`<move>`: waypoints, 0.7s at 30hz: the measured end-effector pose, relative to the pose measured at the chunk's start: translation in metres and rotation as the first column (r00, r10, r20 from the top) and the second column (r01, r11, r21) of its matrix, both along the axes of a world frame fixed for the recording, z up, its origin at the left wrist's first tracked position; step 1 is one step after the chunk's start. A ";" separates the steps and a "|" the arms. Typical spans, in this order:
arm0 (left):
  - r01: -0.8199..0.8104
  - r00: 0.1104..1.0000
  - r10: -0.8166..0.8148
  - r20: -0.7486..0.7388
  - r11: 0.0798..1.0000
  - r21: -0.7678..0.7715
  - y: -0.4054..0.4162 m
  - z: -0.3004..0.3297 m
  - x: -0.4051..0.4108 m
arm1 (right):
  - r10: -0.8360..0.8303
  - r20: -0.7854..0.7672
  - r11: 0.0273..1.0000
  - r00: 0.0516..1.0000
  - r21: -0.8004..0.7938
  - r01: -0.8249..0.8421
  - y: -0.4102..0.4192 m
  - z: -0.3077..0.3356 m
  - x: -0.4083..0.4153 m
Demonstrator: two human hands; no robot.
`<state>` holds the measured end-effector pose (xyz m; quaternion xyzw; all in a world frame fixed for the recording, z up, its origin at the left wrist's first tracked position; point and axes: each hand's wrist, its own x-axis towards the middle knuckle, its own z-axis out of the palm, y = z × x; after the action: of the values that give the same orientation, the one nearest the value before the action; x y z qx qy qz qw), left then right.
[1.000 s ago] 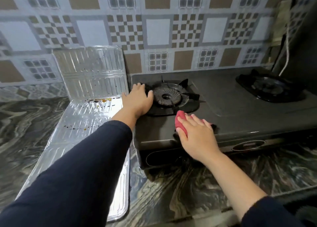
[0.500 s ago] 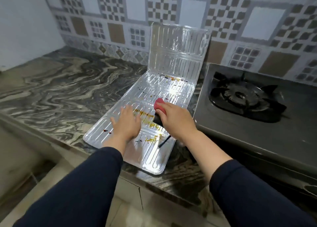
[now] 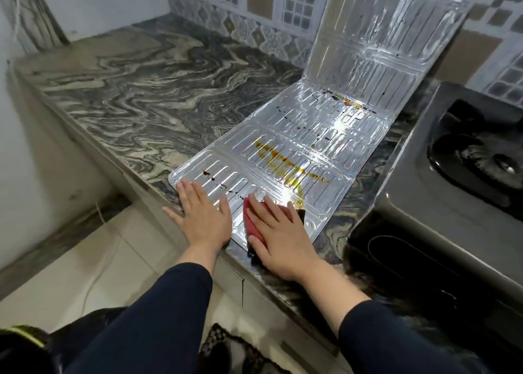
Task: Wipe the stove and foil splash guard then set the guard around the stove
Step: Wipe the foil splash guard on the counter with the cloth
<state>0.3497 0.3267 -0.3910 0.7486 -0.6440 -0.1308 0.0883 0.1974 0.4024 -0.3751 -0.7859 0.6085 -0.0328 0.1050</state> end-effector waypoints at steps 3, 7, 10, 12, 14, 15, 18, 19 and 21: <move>-0.007 0.998 0.007 0.065 1.000 0.004 0.000 -0.002 -0.001 | -0.050 0.023 0.999 0.999 0.009 0.049 -0.009 -0.004 0.000; -0.003 0.993 0.000 0.121 0.999 0.032 -0.003 -0.002 0.000 | -0.242 -0.008 0.970 0.970 -0.001 0.242 -0.036 -0.007 -0.006; 0.010 0.989 -0.018 0.148 0.999 0.050 -0.004 -0.002 0.001 | -0.432 -0.035 0.902 0.901 -0.001 0.432 -0.067 -0.010 -0.025; 0.019 0.987 -0.027 0.160 0.998 0.052 -0.005 -0.003 0.001 | -0.551 -0.046 0.834 0.833 0.011 0.552 -0.089 -0.011 -0.041; 0.029 0.985 -0.036 0.171 0.999 0.044 -0.005 -0.003 0.002 | -0.640 -0.042 0.767 0.767 0.029 0.641 -0.110 -0.010 -0.054; 0.032 0.984 -0.039 0.173 0.999 0.041 -0.005 -0.004 0.003 | -0.673 -0.039 0.737 0.738 0.035 0.674 -0.120 -0.010 -0.059; 0.032 0.984 -0.037 0.173 0.999 0.032 -0.004 -0.005 0.004 | -0.743 -0.046 0.667 0.668 0.036 0.744 -0.142 -0.009 -0.074; 0.032 0.983 -0.037 0.179 0.999 0.028 -0.004 -0.005 0.004 | -0.757 -0.043 0.651 0.652 0.037 0.758 -0.149 -0.009 -0.079; 0.028 0.982 -0.031 0.188 0.999 0.017 -0.004 -0.005 0.003 | -0.761 -0.047 0.646 0.647 0.036 0.762 -0.158 -0.007 -0.087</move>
<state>0.3526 0.3228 -0.3962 0.7485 -0.6596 -0.0654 0.0199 0.1103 0.2449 -0.3822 -0.4553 0.8841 -0.0472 0.0940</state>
